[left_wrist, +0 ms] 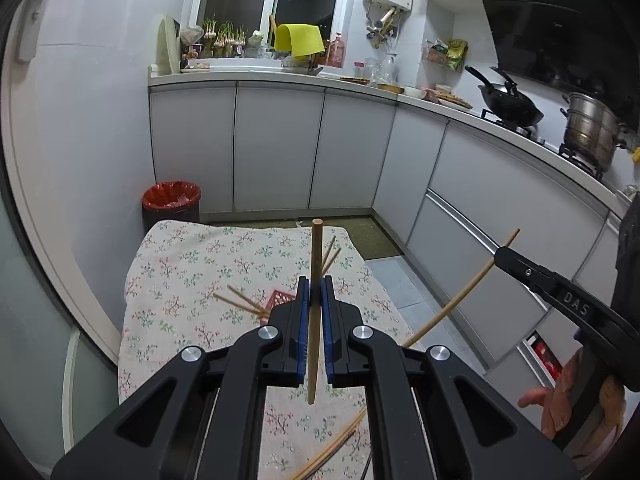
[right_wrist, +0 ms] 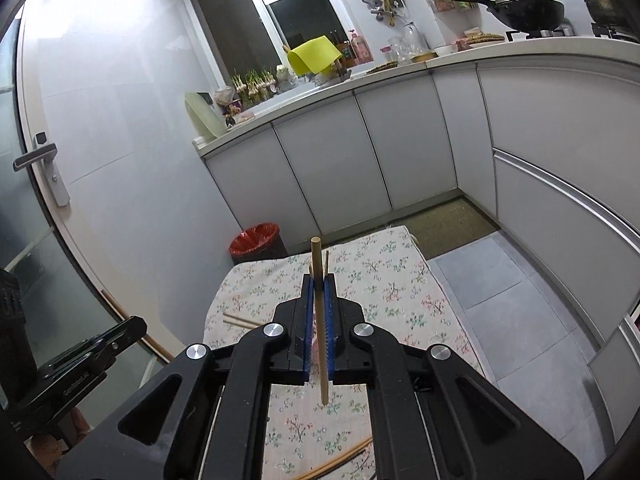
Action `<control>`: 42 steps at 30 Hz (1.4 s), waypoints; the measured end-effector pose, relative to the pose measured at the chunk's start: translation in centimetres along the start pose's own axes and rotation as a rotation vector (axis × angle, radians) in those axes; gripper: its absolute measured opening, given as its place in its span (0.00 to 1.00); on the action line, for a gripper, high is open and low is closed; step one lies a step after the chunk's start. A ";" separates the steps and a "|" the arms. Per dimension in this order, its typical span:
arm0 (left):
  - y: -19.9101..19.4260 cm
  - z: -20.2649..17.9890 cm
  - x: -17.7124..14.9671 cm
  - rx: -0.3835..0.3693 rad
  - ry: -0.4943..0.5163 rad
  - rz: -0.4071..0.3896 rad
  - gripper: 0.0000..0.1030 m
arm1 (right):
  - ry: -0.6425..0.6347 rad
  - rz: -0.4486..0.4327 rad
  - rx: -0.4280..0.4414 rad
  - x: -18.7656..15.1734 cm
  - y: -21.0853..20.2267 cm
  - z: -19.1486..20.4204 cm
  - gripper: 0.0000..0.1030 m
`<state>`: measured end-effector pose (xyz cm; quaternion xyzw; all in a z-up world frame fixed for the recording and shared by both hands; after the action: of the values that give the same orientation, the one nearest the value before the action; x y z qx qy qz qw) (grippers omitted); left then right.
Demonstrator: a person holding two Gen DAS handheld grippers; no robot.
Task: Organize utensils
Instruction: 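Lift both held chopsticks and carry them above the pink mesh holder, then open both grippers to drop the chopsticks into the pink holder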
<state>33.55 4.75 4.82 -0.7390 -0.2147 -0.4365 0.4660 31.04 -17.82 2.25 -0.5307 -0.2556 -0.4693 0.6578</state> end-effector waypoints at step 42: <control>5.8 10.1 2.8 0.100 -0.135 -0.247 0.40 | -0.139 -0.050 0.031 2.2 15.0 8.9 0.04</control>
<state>43.75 10.58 2.44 -0.7106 -0.3564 -0.4287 0.4293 46.73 -10.33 -0.07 -0.5452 -0.3209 -0.4438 0.6347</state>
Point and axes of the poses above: each gripper's, at about its wrist camera, not at the fingertips, and y roughly the way its jaws point, z to its left, x to its top, the point moved 2 cm from there along y, roughly the way its jaws point, and after that the axes turned 8 degrees about -x, right-handed, at the moved point
